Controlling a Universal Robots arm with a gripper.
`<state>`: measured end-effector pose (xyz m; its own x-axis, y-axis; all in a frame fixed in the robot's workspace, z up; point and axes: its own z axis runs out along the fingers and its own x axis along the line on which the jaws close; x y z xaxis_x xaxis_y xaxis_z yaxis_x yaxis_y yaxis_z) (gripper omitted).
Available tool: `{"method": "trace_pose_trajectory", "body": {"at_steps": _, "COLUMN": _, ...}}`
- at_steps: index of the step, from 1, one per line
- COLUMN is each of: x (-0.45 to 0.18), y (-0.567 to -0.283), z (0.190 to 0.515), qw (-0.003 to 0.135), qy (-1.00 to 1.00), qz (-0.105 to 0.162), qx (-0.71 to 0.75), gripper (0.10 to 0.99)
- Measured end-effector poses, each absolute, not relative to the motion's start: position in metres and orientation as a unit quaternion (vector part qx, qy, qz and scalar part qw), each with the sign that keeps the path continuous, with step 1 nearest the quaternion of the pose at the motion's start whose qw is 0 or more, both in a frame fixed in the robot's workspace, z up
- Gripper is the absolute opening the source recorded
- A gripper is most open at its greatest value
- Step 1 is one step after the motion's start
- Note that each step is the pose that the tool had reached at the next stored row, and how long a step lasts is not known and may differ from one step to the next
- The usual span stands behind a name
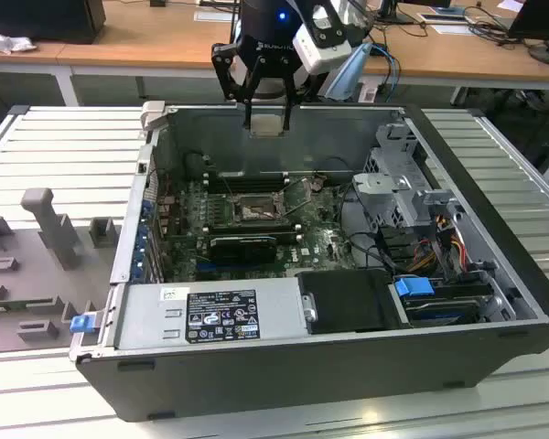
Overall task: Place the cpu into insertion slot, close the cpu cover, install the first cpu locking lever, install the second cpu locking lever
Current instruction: 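Place the cpu into insertion slot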
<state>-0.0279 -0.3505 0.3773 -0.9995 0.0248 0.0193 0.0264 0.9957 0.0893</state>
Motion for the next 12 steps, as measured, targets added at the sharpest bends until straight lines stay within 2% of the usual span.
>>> {"method": "trace_pose_trajectory", "body": {"at_steps": 4, "x": -0.0279, "y": -0.3505, "z": 0.3766, "qw": 0.006, "qy": -0.996, "qz": -0.045, "qx": -0.072, "gripper": 0.529}}
{"method": "trace_pose_trajectory", "body": {"at_steps": 12, "x": -0.0279, "y": -0.3506, "z": 0.3740, "qw": 0.007, "qy": -0.996, "qz": -0.045, "qx": -0.078, "gripper": 0.529}}
